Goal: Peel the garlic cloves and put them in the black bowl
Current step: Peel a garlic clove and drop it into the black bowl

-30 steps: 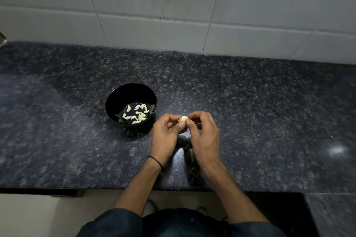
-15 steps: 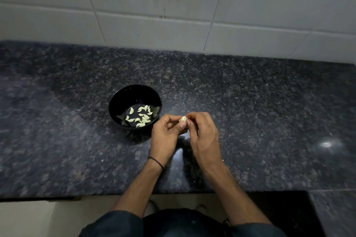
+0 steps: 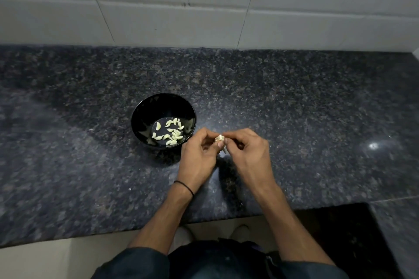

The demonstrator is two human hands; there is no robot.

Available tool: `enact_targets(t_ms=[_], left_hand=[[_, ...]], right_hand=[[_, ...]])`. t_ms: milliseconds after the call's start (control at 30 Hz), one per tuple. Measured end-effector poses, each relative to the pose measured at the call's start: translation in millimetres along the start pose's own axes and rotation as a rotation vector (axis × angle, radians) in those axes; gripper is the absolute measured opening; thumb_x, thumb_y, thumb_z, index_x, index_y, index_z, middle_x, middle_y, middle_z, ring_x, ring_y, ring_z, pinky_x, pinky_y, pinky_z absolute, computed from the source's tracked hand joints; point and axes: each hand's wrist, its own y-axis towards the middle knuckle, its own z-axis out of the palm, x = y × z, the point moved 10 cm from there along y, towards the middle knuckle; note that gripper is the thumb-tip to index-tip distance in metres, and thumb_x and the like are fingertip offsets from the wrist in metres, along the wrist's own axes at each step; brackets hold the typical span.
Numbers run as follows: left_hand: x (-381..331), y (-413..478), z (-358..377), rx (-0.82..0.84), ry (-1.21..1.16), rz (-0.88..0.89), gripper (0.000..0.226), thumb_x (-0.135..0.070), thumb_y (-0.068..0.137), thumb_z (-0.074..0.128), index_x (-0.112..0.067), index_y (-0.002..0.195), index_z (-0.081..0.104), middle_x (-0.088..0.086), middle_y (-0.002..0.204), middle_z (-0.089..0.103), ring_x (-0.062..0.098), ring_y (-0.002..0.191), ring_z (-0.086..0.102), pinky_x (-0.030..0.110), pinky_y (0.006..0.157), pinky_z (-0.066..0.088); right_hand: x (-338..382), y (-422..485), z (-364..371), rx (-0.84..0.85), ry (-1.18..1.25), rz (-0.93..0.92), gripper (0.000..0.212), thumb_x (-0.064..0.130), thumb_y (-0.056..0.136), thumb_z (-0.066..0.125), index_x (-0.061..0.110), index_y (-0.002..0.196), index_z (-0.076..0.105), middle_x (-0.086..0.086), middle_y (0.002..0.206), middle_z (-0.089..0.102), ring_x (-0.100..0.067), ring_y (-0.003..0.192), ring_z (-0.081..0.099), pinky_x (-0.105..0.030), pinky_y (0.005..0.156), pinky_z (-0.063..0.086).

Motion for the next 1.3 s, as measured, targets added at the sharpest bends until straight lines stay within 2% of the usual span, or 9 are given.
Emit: enact_targets(t_ms=[100, 233, 433, 567, 800, 1000, 1133, 1200, 1300], left_hand=[[0.2, -1.3, -1.7, 0.005, -0.021, -0.008, 0.018, -0.004, 0.088, 0.073, -0.02, 0.083, 0.066, -0.002, 0.087, 0.076, 0.013, 0.087, 0.073, 0.033, 0.083, 0.059], [3.2, -2.9, 1.4, 0.006, -0.235, -0.082, 0.007, 0.006, 0.089, 0.068, 0.005, 0.096, 0.065, 0.008, 0.087, 0.076, 0.011, 0.082, 0.073, 0.02, 0.072, 0.056], [9.7, -2.7, 7.4, -0.005, -0.284, -0.16, 0.006, 0.005, 0.09, 0.067, 0.003, 0.095, 0.066, 0.015, 0.086, 0.075, 0.019, 0.076, 0.073, 0.028, 0.073, 0.06], [8.5, 0.1, 15.4, -0.047, -0.161, -0.135, 0.005, -0.004, 0.087, 0.074, -0.004, 0.088, 0.069, 0.009, 0.083, 0.077, 0.021, 0.08, 0.075, 0.031, 0.075, 0.06], [-11.0, 2.1, 28.4, -0.198, 0.133, -0.043, 0.007, -0.015, 0.085, 0.077, -0.012, 0.081, 0.073, -0.004, 0.074, 0.075, 0.002, 0.067, 0.069, 0.023, 0.067, 0.056], [-36.3, 5.7, 40.1, -0.206, 0.459, 0.042, 0.009, -0.025, 0.087, 0.073, -0.017, 0.086, 0.072, -0.003, 0.077, 0.074, 0.014, 0.075, 0.069, 0.031, 0.074, 0.055], [-35.0, 7.7, 48.8, -0.2, 0.494, 0.039, 0.008, -0.026, 0.086, 0.073, -0.019, 0.088, 0.071, -0.004, 0.08, 0.074, 0.015, 0.079, 0.07, 0.034, 0.079, 0.056], [-31.5, 9.6, 52.5, -0.2, 0.492, 0.023, 0.008, -0.025, 0.086, 0.073, -0.019, 0.089, 0.07, -0.005, 0.08, 0.074, 0.012, 0.078, 0.07, 0.034, 0.08, 0.056], [-29.4, 10.9, 57.6, -0.209, 0.515, 0.02, 0.007, -0.024, 0.086, 0.073, -0.019, 0.088, 0.068, -0.007, 0.079, 0.072, 0.011, 0.077, 0.069, 0.032, 0.079, 0.056]], right_hand=[[4.1, -2.5, 1.2, -0.042, -0.071, -0.007, 0.013, 0.019, 0.09, 0.072, 0.015, 0.1, 0.079, 0.007, 0.092, 0.069, -0.003, 0.082, 0.066, -0.019, 0.077, 0.054], [-8.0, -6.9, 2.0, -0.087, 0.124, 0.144, 0.009, 0.019, 0.089, 0.072, 0.019, 0.094, 0.08, 0.007, 0.091, 0.072, -0.005, 0.083, 0.069, -0.021, 0.075, 0.056], [-21.0, -4.3, 3.1, -0.062, 0.332, 0.257, 0.011, 0.01, 0.09, 0.071, 0.015, 0.091, 0.08, 0.002, 0.083, 0.077, -0.012, 0.079, 0.073, -0.031, 0.073, 0.061], [-13.6, -5.7, -9.7, -0.154, 0.1, 0.108, 0.012, 0.012, 0.092, 0.068, 0.015, 0.092, 0.08, 0.004, 0.089, 0.07, -0.003, 0.081, 0.066, -0.013, 0.071, 0.05], [-10.3, 0.7, -24.4, -0.199, -0.096, -0.097, 0.014, 0.01, 0.096, 0.063, 0.006, 0.102, 0.075, -0.002, 0.094, 0.065, -0.009, 0.08, 0.061, -0.008, 0.075, 0.042], [-15.6, 20.0, -28.2, -0.096, -0.192, -0.212, 0.016, 0.014, 0.098, 0.059, 0.008, 0.104, 0.072, -0.004, 0.097, 0.062, -0.019, 0.086, 0.061, -0.03, 0.079, 0.05], [-36.3, 27.7, -39.5, -0.08, 0.013, -0.108, 0.015, 0.011, 0.096, 0.062, 0.011, 0.103, 0.075, 0.0, 0.096, 0.066, -0.005, 0.084, 0.06, -0.007, 0.078, 0.042], [-55.7, 31.4, -39.6, -0.06, 0.175, 0.033, 0.014, 0.012, 0.095, 0.064, 0.015, 0.102, 0.077, 0.004, 0.094, 0.071, -0.002, 0.085, 0.064, -0.011, 0.078, 0.047], [-89.4, 34.0, -29.3, 0.024, 0.472, 0.308, 0.012, 0.015, 0.095, 0.066, 0.018, 0.097, 0.078, 0.004, 0.08, 0.074, -0.012, 0.072, 0.067, -0.034, 0.068, 0.055]])
